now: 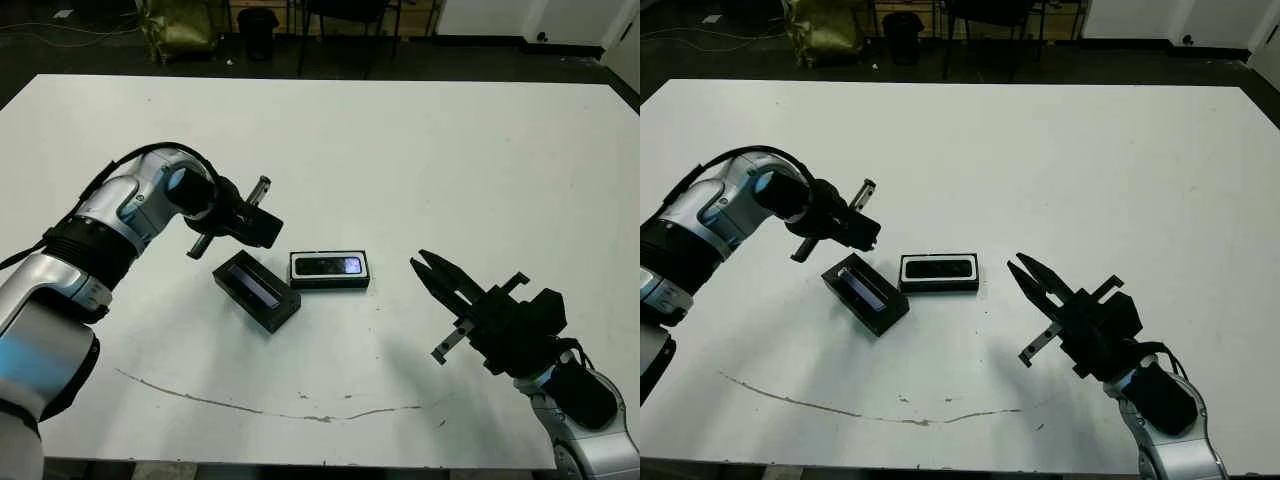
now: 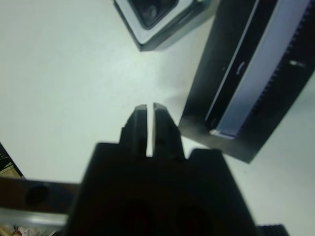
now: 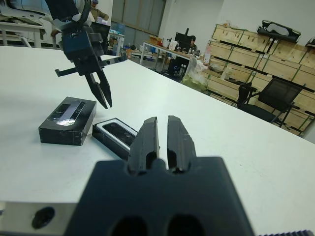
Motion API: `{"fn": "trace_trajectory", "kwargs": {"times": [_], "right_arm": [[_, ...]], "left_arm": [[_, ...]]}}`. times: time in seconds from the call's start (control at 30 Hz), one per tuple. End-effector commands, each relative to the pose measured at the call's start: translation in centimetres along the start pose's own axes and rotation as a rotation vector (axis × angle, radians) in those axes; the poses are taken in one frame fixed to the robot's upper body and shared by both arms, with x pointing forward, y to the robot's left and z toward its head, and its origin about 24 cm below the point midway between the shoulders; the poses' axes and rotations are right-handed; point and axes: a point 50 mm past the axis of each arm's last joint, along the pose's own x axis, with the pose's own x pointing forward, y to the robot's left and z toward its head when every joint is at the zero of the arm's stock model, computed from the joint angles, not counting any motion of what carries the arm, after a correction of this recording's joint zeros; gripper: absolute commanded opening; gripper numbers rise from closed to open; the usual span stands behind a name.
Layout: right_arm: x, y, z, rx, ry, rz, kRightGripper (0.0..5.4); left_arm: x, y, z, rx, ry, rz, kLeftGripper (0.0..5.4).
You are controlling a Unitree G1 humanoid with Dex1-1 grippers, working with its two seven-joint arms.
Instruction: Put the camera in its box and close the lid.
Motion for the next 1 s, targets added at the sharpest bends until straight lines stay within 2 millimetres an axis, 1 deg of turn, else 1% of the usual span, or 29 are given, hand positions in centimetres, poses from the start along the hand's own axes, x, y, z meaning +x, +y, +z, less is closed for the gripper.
{"fn": "trace_trajectory", "kwargs": {"times": [0.03,0.53,1.0], "right_arm": [[-0.5,-0.1,-0.4,0.017,0.032,-0.009,0.01],[-0.6,0.0,-0.4,0.026,0.033,-0.010,0.01],[-0.7,0.2,-0.3,0.036,0.036,-0.013,0.01]], "left_arm": [[1.1,-1.2,-0.3,-0.034,0.005,-0.051,0.00],[1.4,-2.1,-0.6,-0.059,0.016,-0.089,0.00],[0.5,-2.2,-1.1,-0.052,0.040,-0.117,0.00]]}}
